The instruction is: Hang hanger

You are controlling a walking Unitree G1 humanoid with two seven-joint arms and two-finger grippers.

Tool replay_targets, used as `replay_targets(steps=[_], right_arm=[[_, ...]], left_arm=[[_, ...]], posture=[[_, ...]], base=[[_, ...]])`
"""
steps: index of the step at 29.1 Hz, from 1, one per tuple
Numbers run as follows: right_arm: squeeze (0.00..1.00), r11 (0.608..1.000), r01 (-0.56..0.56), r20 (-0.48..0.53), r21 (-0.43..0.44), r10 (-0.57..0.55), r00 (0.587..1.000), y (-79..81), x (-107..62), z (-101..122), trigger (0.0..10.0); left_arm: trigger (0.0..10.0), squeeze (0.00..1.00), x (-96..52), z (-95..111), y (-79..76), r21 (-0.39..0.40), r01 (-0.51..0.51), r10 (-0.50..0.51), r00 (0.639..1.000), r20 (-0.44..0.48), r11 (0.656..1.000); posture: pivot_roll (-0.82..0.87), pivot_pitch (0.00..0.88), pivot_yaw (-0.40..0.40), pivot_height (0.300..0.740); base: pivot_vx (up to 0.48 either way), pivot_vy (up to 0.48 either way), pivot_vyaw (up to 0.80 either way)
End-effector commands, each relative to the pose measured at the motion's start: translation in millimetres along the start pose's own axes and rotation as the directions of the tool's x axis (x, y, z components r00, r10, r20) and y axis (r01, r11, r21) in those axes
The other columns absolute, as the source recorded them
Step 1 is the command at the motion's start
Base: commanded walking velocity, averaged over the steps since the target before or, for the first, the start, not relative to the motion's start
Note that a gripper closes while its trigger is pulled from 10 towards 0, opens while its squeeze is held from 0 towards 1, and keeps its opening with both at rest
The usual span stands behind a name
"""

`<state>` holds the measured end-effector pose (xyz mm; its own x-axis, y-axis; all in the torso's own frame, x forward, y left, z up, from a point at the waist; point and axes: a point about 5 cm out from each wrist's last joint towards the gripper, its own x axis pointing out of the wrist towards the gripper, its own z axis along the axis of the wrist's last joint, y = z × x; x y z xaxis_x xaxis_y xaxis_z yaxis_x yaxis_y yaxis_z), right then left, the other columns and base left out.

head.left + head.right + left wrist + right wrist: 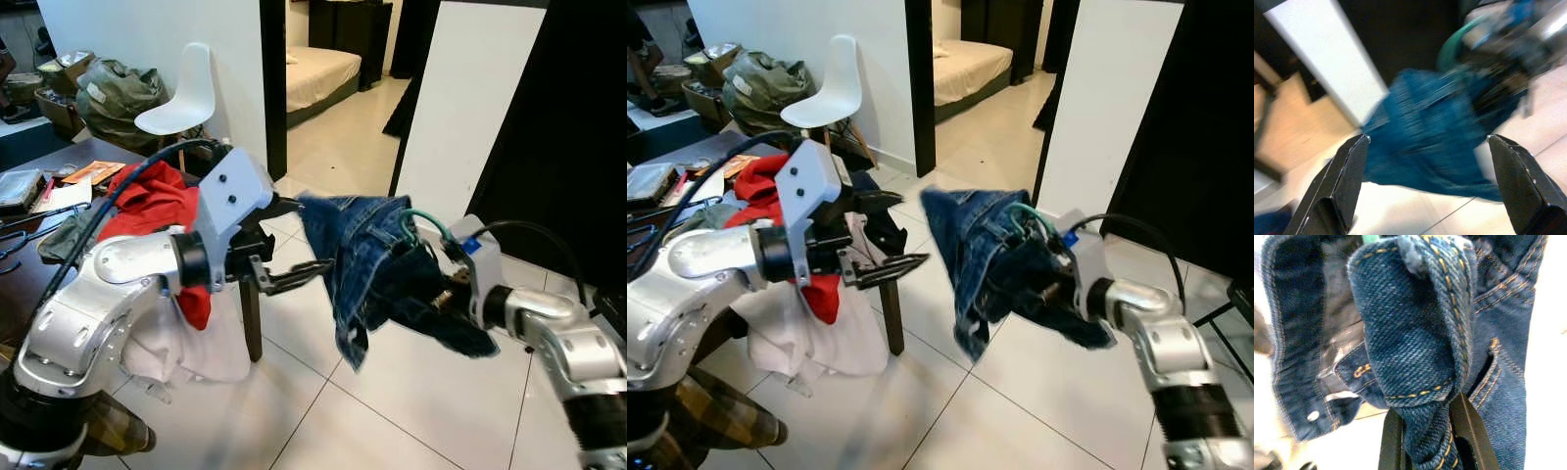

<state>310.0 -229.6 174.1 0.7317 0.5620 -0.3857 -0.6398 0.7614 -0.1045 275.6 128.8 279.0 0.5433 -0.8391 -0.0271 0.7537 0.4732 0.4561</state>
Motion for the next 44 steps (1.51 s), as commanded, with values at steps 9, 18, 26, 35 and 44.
replay_targets(steps=[9,18,26,35,44], right_arm=[[0.0,0.915,-0.378,-0.037,-0.14,0.376,0.926,35.3,-20.2,16,0.0],[0.0,0.873,-0.453,-0.043,-0.179,0.454,0.89,49.3,-20.0,23,0.0],[0.0,0.832,-0.51,-0.052,-0.218,0.512,0.857,60.7,-20.0,32,0.0],[0.0,0.809,-0.529,-0.037,-0.254,0.539,0.842,68.3,-24.3,44,0.0],[0.0,0.814,-0.524,-0.052,-0.25,0.529,0.847,68.3,-22.8,41,0.0]], left_arm=[[10.0,0.0,-18.9,2,1.5,0.264,0.126,-0.111,0.991,-0.072,0.956],[10.0,0.0,-16.1,-10,-19.3,0.243,0.316,-0.286,0.946,-0.154,0.917],[10.0,0.0,-5.9,-35,-33.4,0.259,0.475,-0.393,0.865,-0.311,0.841],[0.0,0.0,-5.8,-56,-32.5,0.214,0.521,-0.392,0.806,-0.444,0.826],[0.0,0.0,-6.5,-56,-32.8,0.205,0.521,-0.404,0.809,-0.427,0.828]], posture=[[-0.09,0.0,-0.032,0.74],[-0.08,0.0,-0.031,0.74],[-0.09,0.0,-0.029,0.74],[-0.09,0.0,-0.026,0.74],[-0.09,0.0,-0.027,0.74]], base=[[0.0,0.0,0.0],[0.0,0.0,0.0],[0.0,0.0,0.0],[0.0,0.0,0.0],[0.0,0.0,0.0]])
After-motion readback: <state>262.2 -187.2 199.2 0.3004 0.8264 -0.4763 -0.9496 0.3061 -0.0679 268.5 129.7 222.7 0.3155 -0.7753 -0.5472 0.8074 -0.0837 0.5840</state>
